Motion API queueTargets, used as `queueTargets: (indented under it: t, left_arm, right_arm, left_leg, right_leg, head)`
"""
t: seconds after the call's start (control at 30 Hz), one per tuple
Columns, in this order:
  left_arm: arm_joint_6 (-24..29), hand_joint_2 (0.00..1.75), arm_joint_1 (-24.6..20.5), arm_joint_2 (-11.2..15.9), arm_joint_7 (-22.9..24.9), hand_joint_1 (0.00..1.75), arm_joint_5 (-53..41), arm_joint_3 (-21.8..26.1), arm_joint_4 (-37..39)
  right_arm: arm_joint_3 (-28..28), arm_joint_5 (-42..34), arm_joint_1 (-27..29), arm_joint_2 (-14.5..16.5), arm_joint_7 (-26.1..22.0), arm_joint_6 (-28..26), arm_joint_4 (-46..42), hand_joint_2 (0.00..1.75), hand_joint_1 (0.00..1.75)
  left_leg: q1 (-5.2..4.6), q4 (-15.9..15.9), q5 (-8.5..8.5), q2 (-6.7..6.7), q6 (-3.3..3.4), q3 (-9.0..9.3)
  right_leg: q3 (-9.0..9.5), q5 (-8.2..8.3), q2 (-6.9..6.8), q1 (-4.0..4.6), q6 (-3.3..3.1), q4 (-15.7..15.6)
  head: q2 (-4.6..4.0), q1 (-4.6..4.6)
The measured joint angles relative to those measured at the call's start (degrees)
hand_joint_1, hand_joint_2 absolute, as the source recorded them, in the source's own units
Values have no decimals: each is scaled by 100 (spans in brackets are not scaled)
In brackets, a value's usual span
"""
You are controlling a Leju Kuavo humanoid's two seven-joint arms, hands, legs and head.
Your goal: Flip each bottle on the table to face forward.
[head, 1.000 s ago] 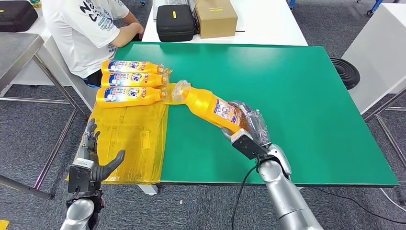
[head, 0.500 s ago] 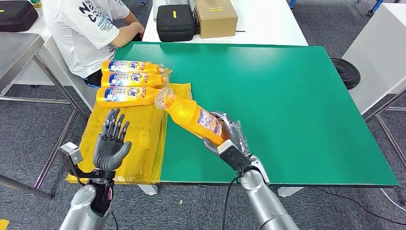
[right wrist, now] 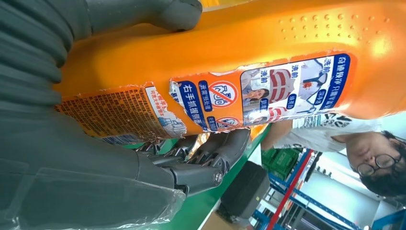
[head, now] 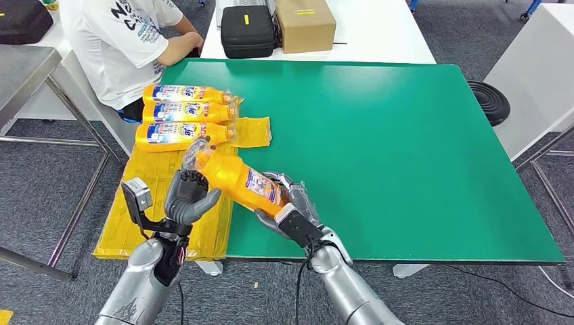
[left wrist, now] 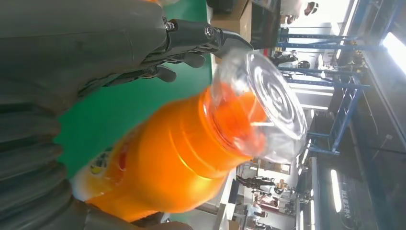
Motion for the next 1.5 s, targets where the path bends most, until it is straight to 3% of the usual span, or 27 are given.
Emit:
queueTargets:
  t: [0.63, 1.3, 1.33, 1.43, 1.47, 1.5]
  left_arm:
    - [-134, 175, -604, -131, 32, 0, -303, -394, 1012]
    - [-98, 175, -635, -208, -134, 0, 229, -395, 1105]
    - [-99, 175, -634, -208, -138, 31, 240, -385, 1104]
    - [-117, 175, -624, -208, -170, 162, 302, -363, 1095]
    - [-127, 175, -617, -208, -186, 175, 323, -358, 1087]
    - [-134, 175, -608, -208, -199, 175, 336, -355, 1078]
  right_arm:
    - [64, 333, -202, 62, -2, 23, 167, 175, 175]
    - [190, 559, -466, 198, -11, 459, 739, 175, 175]
    - [192, 562, -476, 201, -11, 462, 757, 175, 175]
    - [203, 579, -497, 206, -11, 468, 804, 175, 175]
    - [207, 585, -503, 206, -11, 470, 818, 175, 175]
    - [210, 587, -508, 206, -11, 473, 831, 175, 175]
  left_leg:
    - [0, 0, 1, 0, 0, -3]
    - [0, 0, 1, 0, 0, -4]
    - [0, 0, 1, 0, 0, -4]
    - [0, 0, 1, 0, 0, -4]
    - [0, 0, 1, 0, 0, -3]
    - [0, 0, 1, 0, 0, -3]
  right_leg:
    - [-2, 1, 0, 0, 1, 0]
    - [-2, 1, 0, 0, 1, 1]
    - [-2, 1, 0, 0, 1, 1]
    - [-2, 1, 0, 0, 1, 1]
    - [-2, 1, 0, 0, 0, 1]
    - [-3, 1, 0, 0, 0, 1]
  head:
    - [0, 1]
    - [0, 0]
    - [0, 0]
    - [0, 0]
    - [0, 0]
    - [0, 0]
